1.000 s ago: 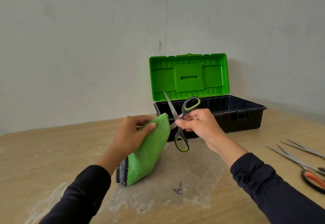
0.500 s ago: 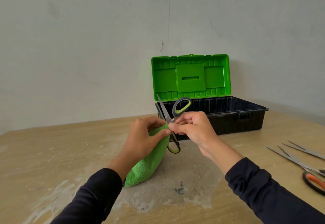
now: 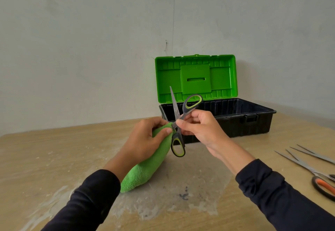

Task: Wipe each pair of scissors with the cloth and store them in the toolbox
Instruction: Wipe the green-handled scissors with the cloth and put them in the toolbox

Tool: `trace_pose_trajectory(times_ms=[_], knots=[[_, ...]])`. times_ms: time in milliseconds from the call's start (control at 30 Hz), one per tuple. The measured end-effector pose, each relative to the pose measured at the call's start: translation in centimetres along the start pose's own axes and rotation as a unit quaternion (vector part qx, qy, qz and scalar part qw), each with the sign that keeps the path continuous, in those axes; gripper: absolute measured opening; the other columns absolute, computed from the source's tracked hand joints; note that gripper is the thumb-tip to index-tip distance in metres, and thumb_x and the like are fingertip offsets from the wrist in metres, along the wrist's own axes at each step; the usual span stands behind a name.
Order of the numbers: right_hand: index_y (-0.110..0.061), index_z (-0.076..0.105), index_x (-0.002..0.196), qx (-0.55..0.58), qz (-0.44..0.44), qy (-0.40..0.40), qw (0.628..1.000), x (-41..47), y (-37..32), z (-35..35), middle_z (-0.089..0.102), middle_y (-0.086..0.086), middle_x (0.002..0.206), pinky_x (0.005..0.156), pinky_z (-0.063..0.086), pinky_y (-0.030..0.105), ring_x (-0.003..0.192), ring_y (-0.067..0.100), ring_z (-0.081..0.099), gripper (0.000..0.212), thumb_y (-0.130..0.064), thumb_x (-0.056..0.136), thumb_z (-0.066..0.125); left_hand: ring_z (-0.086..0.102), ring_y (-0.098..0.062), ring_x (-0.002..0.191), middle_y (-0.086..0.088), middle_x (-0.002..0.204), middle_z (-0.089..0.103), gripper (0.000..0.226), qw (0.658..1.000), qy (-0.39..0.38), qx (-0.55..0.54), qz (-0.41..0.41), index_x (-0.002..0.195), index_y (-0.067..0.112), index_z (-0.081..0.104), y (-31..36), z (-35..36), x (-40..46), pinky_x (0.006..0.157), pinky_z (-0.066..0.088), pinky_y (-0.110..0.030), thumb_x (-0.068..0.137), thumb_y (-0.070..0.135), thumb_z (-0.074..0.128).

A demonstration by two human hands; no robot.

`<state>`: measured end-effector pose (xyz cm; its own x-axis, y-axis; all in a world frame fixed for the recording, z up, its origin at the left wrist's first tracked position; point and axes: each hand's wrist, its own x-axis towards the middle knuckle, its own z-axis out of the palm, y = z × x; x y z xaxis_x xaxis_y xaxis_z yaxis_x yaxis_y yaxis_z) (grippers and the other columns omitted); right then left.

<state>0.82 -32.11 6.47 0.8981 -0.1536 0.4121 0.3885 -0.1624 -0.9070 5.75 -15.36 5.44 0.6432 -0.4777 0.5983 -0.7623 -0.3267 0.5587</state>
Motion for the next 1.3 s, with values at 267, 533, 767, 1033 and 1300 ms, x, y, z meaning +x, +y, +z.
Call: trace_pose_trajectory(times_ms=[267, 533, 767, 1033, 1300], knots=[[-0.012, 0.063, 0.081, -0.031, -0.031, 0.000, 0.999, 0.2, 0.2, -0.1, 0.066, 0.012, 0.082, 0.067, 0.057, 0.025, 0.076, 0.021, 0.065, 0.008, -0.005, 0.083, 0.065, 0.065, -0.010, 0.076, 0.002, 0.082, 0.070, 0.011, 1.000, -0.009, -0.017, -0.008, 0.090, 0.017, 0.067, -0.1, -0.6, 0.0, 0.074, 0.053, -0.035, 0.087, 0.025, 0.060], [-0.006, 0.061, 0.081, 0.082, 0.005, -0.013, 0.997, 0.1, 0.1, 0.3, 0.062, 0.008, 0.073, 0.063, 0.057, 0.027, 0.064, 0.014, 0.064, 0.009, 0.003, 0.081, 0.064, 0.068, -0.018, 0.077, -0.003, 0.080, 0.072, 0.004, 0.997, 0.026, -0.072, -0.022, 0.084, 0.018, 0.068, 0.4, -0.8, 0.3, 0.075, 0.056, -0.041, 0.081, 0.020, 0.067], [-0.006, 0.061, 0.077, 0.056, -0.017, -0.015, 0.998, -0.2, -0.1, 0.4, 0.062, 0.008, 0.071, 0.062, 0.056, 0.026, 0.065, 0.016, 0.063, 0.011, 0.003, 0.079, 0.066, 0.068, -0.019, 0.075, -0.005, 0.080, 0.073, 0.010, 0.997, 0.001, -0.077, -0.030, 0.085, 0.017, 0.070, 0.7, -0.6, 0.1, 0.071, 0.055, -0.039, 0.080, 0.025, 0.067], [-0.007, 0.061, 0.074, 0.098, 0.006, -0.010, 0.995, 0.2, -0.6, -0.4, 0.061, 0.005, 0.068, 0.058, 0.056, 0.025, 0.059, 0.013, 0.064, 0.013, 0.005, 0.080, 0.063, 0.065, -0.012, 0.071, -0.007, 0.078, 0.072, 0.006, 0.997, -0.005, -0.073, -0.033, 0.082, 0.014, 0.071, 0.9, -1.3, 0.1, 0.071, 0.054, -0.037, 0.079, 0.020, 0.069], [-0.003, 0.061, 0.075, 0.068, 0.007, -0.028, 0.997, -0.4, -0.3, 0.6, 0.061, 0.007, 0.069, 0.062, 0.059, 0.028, 0.065, 0.019, 0.064, 0.010, 0.005, 0.078, 0.066, 0.064, -0.009, 0.071, -0.001, 0.078, 0.073, 0.022, 0.998, 0.000, -0.055, -0.012, 0.084, 0.018, 0.072, 0.6, -0.7, 0.0, 0.070, 0.053, -0.038, 0.075, 0.038, 0.071]])
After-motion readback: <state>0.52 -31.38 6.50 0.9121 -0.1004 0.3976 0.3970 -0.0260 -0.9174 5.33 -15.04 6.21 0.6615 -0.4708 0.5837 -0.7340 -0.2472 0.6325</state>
